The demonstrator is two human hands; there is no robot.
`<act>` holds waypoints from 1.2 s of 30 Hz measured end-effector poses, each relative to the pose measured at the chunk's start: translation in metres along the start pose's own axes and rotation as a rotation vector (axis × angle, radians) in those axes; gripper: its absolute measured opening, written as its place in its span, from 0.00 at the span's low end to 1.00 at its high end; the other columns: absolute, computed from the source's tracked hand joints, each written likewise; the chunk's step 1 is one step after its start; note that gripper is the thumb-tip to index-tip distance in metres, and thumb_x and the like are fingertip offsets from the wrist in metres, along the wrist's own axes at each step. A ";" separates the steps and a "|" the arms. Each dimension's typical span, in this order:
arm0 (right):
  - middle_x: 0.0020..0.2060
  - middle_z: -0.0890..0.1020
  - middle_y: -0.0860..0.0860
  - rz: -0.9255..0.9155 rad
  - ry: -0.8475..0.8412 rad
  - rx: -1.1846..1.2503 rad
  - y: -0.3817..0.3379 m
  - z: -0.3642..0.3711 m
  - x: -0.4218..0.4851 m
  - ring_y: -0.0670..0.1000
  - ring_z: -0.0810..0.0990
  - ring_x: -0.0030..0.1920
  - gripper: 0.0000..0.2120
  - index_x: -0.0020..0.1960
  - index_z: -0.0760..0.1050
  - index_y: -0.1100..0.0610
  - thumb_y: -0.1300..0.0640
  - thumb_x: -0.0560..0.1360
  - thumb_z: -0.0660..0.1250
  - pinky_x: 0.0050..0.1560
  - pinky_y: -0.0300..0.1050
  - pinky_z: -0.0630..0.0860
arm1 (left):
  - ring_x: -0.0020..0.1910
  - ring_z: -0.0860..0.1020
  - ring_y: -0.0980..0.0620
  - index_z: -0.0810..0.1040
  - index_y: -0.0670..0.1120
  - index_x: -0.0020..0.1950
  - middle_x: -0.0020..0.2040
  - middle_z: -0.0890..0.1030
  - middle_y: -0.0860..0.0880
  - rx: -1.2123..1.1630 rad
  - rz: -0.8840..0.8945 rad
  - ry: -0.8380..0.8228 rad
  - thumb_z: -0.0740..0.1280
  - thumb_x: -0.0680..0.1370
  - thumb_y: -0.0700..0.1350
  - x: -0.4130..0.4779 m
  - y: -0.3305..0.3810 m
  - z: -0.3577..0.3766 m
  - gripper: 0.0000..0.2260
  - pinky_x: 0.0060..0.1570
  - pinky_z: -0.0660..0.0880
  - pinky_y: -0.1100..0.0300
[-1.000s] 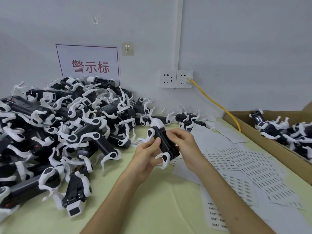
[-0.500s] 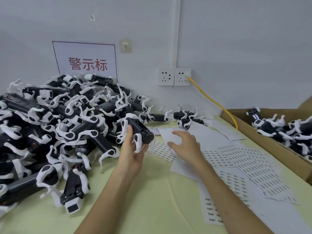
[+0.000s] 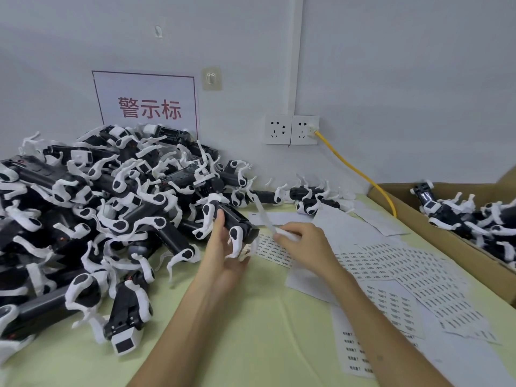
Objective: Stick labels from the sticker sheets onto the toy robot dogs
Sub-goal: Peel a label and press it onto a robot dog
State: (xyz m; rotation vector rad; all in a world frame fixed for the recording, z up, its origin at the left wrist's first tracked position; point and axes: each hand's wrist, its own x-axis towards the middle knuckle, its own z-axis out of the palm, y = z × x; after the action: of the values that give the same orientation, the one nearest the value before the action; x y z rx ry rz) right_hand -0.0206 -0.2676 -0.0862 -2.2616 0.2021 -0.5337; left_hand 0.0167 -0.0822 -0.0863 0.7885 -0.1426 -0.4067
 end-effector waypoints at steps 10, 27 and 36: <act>0.47 0.88 0.49 -0.159 -0.451 0.304 -0.009 -0.021 -0.007 0.47 0.84 0.54 0.15 0.44 0.87 0.52 0.42 0.76 0.69 0.63 0.45 0.73 | 0.42 0.73 0.40 0.71 0.44 0.31 0.36 0.73 0.41 0.056 -0.022 -0.011 0.71 0.72 0.66 -0.004 0.002 0.003 0.27 0.45 0.70 0.51; 0.62 0.82 0.43 -0.265 -0.317 0.410 -0.012 -0.014 -0.006 0.43 0.78 0.66 0.23 0.65 0.80 0.49 0.62 0.71 0.76 0.68 0.41 0.73 | 0.46 0.81 0.45 0.82 0.43 0.64 0.50 0.82 0.43 0.030 -0.148 -0.206 0.75 0.73 0.58 -0.011 0.001 0.008 0.26 0.46 0.77 0.54; 0.51 0.85 0.44 -0.219 0.042 0.427 -0.011 -0.014 0.000 0.46 0.83 0.49 0.09 0.55 0.84 0.51 0.59 0.76 0.75 0.51 0.41 0.78 | 0.61 0.83 0.45 0.85 0.44 0.62 0.63 0.83 0.42 0.132 -0.049 -0.316 0.71 0.77 0.58 -0.016 0.006 0.011 0.21 0.59 0.78 0.55</act>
State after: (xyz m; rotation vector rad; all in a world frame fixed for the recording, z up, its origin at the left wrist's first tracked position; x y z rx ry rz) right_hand -0.0272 -0.2695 -0.0696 -1.8653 -0.1323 -0.6693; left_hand 0.0015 -0.0791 -0.0742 0.8550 -0.4494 -0.5719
